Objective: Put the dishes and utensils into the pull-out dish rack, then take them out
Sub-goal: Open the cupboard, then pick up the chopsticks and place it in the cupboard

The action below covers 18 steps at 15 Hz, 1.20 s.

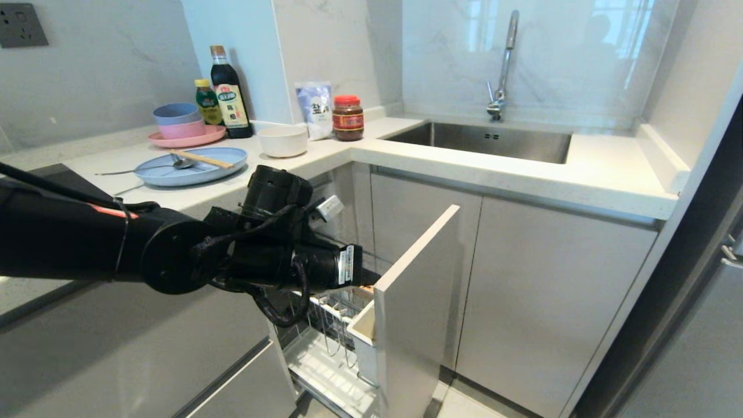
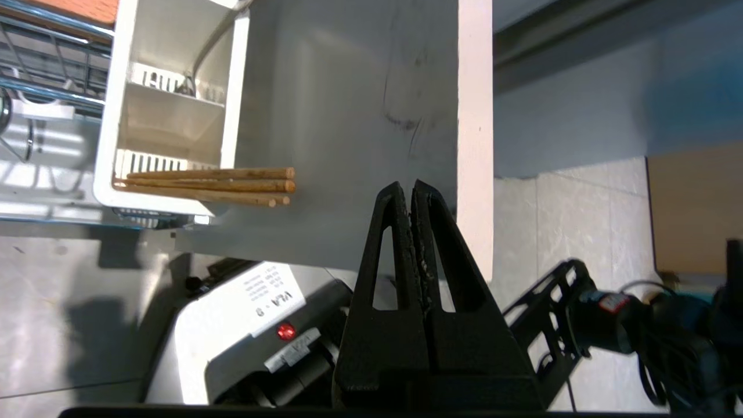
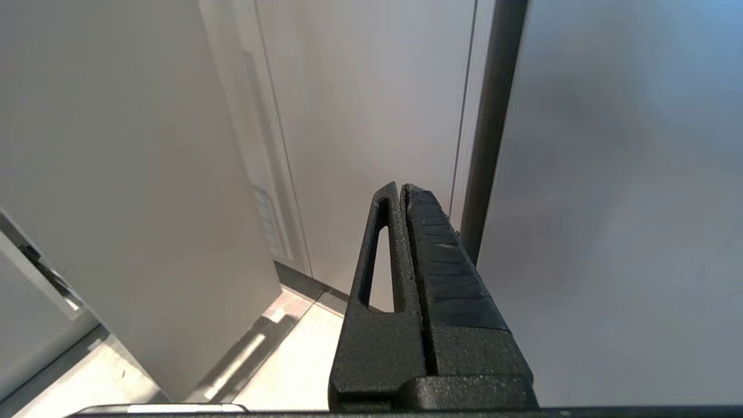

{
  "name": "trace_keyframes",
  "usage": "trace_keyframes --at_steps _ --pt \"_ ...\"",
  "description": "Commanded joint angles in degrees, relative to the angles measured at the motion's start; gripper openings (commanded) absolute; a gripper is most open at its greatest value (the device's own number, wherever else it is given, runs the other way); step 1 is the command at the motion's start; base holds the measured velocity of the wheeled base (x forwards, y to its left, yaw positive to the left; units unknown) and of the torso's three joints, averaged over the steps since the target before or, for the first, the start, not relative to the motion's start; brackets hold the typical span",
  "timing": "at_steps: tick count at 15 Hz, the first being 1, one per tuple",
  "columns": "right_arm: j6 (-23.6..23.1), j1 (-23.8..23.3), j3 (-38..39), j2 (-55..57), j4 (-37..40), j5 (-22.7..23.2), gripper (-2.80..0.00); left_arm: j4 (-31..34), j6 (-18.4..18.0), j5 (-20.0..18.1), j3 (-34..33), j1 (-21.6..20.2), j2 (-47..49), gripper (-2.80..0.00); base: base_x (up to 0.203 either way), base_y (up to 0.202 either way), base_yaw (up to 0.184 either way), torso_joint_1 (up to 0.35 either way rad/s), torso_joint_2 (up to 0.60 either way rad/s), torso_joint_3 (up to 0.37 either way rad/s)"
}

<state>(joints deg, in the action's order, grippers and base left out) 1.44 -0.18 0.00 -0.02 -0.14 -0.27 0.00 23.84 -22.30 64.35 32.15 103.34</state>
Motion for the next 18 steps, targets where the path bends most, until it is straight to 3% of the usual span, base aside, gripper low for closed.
trace_keyframes --at_steps 1,12,18 --pt "0.0 0.0 0.1 -0.2 0.0 0.0 -2.8 0.0 0.5 0.0 -0.6 1.3 -0.3 -2.8 0.0 0.0 0.0 0.0 0.0 0.0" --pt "0.0 0.0 0.1 -0.2 0.0 0.0 -2.8 -0.2 0.5 0.0 -1.0 2.2 -0.5 -2.8 0.0 0.0 0.0 0.0 0.0 0.0" --pt "0.0 0.0 0.1 -0.2 0.0 0.0 -2.8 -0.6 0.0 0.9 -0.6 -0.3 -8.9 -2.8 0.0 0.0 0.0 0.0 0.0 0.0"
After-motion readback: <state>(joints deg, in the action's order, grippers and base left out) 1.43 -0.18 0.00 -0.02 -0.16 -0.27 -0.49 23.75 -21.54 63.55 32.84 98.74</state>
